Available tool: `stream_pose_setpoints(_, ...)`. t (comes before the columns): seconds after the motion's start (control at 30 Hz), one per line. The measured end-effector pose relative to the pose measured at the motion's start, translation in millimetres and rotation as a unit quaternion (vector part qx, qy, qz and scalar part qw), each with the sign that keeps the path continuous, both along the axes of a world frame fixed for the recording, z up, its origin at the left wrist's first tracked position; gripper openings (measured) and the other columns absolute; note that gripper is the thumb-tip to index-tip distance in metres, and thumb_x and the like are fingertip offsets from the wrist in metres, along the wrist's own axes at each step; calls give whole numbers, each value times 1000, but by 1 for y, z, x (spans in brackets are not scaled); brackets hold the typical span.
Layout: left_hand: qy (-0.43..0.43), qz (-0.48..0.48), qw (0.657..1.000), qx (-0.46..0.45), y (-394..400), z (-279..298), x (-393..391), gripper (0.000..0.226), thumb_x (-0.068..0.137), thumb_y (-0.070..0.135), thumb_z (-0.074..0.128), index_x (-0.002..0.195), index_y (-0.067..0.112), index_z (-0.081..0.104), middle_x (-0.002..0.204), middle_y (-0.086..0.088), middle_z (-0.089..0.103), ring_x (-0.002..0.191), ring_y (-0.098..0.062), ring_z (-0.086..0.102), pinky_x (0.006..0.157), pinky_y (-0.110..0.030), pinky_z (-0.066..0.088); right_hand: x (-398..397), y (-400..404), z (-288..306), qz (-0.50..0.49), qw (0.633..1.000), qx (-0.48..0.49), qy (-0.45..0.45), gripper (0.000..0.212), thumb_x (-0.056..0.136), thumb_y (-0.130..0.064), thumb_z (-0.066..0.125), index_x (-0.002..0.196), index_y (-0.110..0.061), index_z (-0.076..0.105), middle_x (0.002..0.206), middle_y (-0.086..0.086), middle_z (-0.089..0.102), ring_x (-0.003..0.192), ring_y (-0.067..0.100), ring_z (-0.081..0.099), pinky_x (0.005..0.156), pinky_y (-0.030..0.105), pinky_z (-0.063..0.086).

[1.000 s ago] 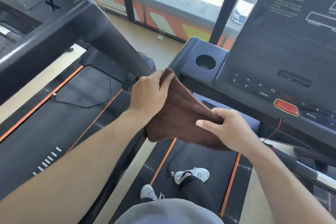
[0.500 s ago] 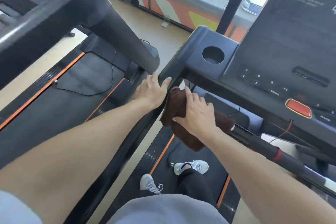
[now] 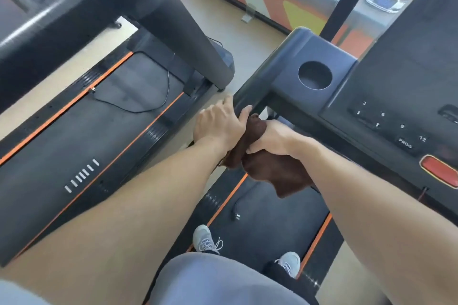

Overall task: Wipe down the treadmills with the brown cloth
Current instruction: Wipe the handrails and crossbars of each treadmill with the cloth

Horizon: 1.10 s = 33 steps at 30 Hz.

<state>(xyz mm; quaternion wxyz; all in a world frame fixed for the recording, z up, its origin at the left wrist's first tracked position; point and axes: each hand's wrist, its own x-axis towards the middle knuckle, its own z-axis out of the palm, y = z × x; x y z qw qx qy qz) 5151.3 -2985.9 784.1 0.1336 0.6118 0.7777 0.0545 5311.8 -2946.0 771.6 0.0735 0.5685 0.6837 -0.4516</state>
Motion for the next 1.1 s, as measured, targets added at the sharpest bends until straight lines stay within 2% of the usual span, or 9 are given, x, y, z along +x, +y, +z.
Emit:
stream_pose_setpoints(0.1, 1, 9, 1000, -2, -1, 2, 2, 66, 102, 66, 29, 143, 17, 47, 127, -10, 67, 113, -37, 64, 91, -45, 47, -2, -11, 1, 13, 994, 93, -54, 37, 70, -45, 76, 101, -32, 61, 78, -12, 66, 74, 16, 66, 58, 27, 45)
stream_pose_setpoints(0.23, 18, 26, 999, 4, -4, 4, 7, 67, 102, 68, 30, 145, 20, 47, 127, -11, 68, 113, -39, 64, 91, -45, 48, 10, -34, 4, 22, 981, 161, -103, 50, 80, -40, 68, 122, -26, 46, 88, -6, 58, 80, 26, 57, 70, 34, 45)
stream_pose_setpoints(0.3, 18, 34, 999, 7, -6, 6, 9, 67, 102, 67, 32, 147, 20, 46, 129, -12, 67, 116, -39, 63, 93, -45, 47, 27, -39, 6, 41, 981, 146, -121, 39, 79, -39, 67, 112, -21, 53, 93, -2, 65, 81, 27, 61, 72, 35, 53)
stream_pose_setpoints(0.4, 26, 41, 999, 12, -5, 7, 10, 68, 101, 68, 32, 147, 21, 47, 129, -15, 67, 116, -41, 62, 95, -47, 48, 72, -38, 12, 53, 992, 27, -112, 26, 76, -44, 71, 88, -22, 65, 88, 2, 72, 76, 22, 69, 71, 33, 58)
stream_pose_setpoints(0.5, 45, 42, 998, 24, -4, 5, 9, 67, 102, 68, 32, 146, 20, 48, 127, -16, 69, 114, -41, 64, 94, -48, 48, 109, -35, 15, -8, 982, -183, -44, 39, 68, -48, 81, 94, -20, 77, 91, 4, 79, 81, 24, 76, 84, 40, 63)
stream_pose_setpoints(0.57, 56, 35, 997, 32, -3, 4, 8, 65, 102, 66, 32, 144, 19, 50, 123, -16, 70, 111, -41, 65, 92, -47, 48, 112, -35, 13, -55, 974, -219, -21, 39, 68, -44, 84, 97, -18, 78, 90, 6, 79, 82, 27, 77, 88, 46, 62)
stream_pose_setpoints(0.7, 64, 25, 997, 42, -2, 0, 5, 63, 102, 65, 33, 139, 17, 53, 116, -15, 72, 105, -41, 66, 86, -45, 48, 77, -49, 10, 17, 997, 48, -61, 26, 80, -42, 71, 98, -26, 62, 93, 1, 73, 81, 26, 67, 77, 38, 57)
stream_pose_setpoints(0.87, 53, 27, 997, 50, -1, -1, 6, 58, 101, 66, 35, 127, 19, 56, 108, -12, 72, 100, -40, 66, 78, -43, 44, 11, -55, 1, 42, 955, 282, -75, 40, 87, -48, 60, 113, -20, 46, 110, 0, 64, 88, 34, 68, 70, 40, 49)
stream_pose_setpoints(1.1, 48, 15, 997, 58, 0, -2, 8, 59, 102, 65, 34, 130, 18, 55, 111, -12, 71, 103, -40, 65, 77, -42, 41, -5, -5, 3, 55, 994, 91, -22, 53, 69, -56, 67, 111, -25, 61, 97, -5, 66, 91, 24, 65, 79, 35, 54)
